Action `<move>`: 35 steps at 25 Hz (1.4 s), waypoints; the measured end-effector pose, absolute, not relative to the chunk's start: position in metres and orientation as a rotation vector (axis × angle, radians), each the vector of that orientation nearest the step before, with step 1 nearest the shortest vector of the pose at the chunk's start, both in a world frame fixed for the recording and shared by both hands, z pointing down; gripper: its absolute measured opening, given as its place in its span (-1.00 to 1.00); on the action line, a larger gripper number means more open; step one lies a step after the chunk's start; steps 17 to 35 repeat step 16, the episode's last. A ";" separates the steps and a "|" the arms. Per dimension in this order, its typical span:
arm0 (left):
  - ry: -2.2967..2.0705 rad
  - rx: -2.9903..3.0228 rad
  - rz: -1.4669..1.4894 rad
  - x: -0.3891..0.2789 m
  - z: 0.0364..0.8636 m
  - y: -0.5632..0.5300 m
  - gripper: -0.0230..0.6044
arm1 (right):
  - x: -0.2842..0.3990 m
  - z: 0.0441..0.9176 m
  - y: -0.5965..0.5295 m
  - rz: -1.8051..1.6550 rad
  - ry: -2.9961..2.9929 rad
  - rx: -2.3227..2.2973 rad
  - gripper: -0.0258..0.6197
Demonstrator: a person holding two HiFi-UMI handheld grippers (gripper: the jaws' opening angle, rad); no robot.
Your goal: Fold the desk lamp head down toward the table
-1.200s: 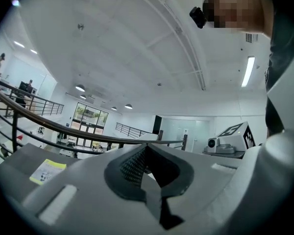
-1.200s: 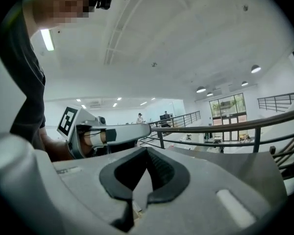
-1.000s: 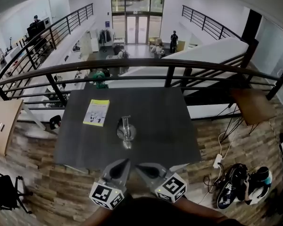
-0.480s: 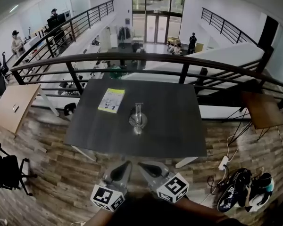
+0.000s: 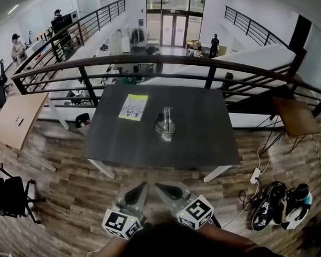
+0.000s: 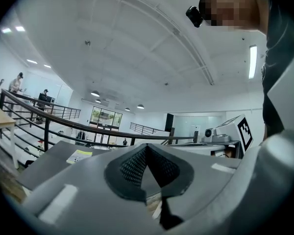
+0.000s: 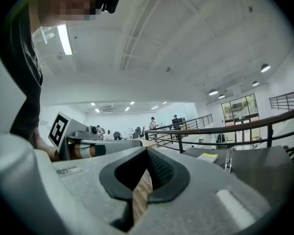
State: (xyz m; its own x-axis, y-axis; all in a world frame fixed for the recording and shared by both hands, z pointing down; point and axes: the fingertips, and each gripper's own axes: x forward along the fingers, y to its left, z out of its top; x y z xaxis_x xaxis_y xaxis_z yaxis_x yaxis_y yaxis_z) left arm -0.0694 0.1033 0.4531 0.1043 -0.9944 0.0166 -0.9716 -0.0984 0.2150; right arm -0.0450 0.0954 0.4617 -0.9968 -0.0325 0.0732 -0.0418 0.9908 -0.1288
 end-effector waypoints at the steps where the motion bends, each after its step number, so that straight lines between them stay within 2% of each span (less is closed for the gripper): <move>1: -1.977 2.202 -0.198 -0.073 0.454 0.111 -0.92 | -0.048 0.461 0.103 0.201 -3.066 0.068 -0.92; 16: -1.874 2.296 -0.186 -0.088 0.465 0.191 -0.92 | -0.064 0.469 0.186 0.209 -3.070 0.192 -0.92; 35: -1.874 2.296 -0.186 -0.088 0.465 0.191 -0.92 | -0.064 0.469 0.186 0.209 -3.070 0.192 -0.92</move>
